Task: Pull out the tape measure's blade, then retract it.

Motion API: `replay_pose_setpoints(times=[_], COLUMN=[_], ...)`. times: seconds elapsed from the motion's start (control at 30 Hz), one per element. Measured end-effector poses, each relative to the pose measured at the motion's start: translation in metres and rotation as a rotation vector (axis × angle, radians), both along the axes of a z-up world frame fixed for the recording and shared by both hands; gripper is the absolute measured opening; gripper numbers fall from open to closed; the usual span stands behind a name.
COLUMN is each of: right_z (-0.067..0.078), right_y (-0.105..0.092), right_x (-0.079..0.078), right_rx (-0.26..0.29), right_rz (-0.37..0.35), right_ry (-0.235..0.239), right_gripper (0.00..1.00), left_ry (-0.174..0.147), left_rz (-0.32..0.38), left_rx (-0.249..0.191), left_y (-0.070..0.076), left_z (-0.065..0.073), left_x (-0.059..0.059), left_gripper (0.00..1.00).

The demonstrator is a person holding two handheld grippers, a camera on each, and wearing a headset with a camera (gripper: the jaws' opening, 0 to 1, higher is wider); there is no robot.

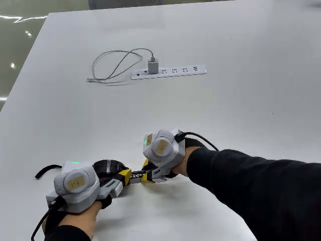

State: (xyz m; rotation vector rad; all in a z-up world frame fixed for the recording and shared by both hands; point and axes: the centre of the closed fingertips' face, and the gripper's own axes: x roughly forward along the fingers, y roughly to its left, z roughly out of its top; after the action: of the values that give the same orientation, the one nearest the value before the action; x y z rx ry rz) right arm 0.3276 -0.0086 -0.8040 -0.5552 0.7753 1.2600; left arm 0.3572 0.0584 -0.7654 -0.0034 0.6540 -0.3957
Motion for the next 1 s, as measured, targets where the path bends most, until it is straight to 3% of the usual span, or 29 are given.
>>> replay_pose_setpoints(times=[0.17, 1.0], right_z=[0.0, -0.001], right_y=[0.002, 0.014], right_x=[0.0, 0.0], right_rx=[0.016, 0.013], right_rz=[-0.005, 0.011], right_ry=[0.021, -0.005], right_gripper=[0.1, 0.11], left_ry=[0.001, 0.001], left_rz=[-0.001, 0.0], left_rx=[0.0, -0.003], left_y=[0.0, 0.0], left_z=[0.0, 0.0], left_x=[0.0, -0.001], left_gripper=[0.56, 0.56])
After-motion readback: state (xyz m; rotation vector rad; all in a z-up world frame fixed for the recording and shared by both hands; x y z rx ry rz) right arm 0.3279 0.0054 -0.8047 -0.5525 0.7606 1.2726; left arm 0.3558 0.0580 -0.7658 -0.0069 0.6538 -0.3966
